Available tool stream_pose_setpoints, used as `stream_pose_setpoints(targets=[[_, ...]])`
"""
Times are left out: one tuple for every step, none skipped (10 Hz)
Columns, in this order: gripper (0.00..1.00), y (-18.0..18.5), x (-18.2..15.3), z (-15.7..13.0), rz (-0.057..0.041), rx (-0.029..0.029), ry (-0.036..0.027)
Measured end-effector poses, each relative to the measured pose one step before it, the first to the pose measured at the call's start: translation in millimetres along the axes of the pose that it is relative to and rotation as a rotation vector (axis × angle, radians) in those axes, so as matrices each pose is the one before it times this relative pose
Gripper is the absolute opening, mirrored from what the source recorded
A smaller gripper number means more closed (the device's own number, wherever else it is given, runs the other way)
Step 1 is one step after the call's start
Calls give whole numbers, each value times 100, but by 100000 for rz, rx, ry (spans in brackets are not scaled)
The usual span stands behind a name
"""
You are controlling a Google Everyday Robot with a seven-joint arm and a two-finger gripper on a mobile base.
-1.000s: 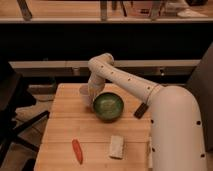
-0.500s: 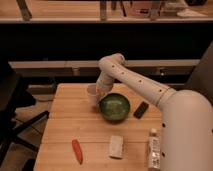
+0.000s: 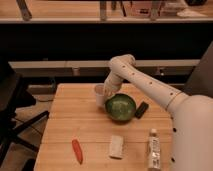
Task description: Place the ceramic cup in the ceramic bowl
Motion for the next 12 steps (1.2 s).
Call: stream_pose_setpoints(targets=[[0,428,165,-382,570,663,-36],[0,673,122,-207,986,326,74],[0,785,232,-275,1377,688,103],[0,972,333,-388,1450,644,2],[0,1039,488,-604,1709,1019,74],[0,1276,467,-551,2427,730,-70],[0,459,4,-226,727,-454,-305],[0,-15,-47,-115,951,280,8],[0,-113,-173,-13,652,282,-220],[0,524,195,-393,1335,556,53],[0,587,258,-333,958,186,-11],[0,1188,633,-644,1651,269,74]])
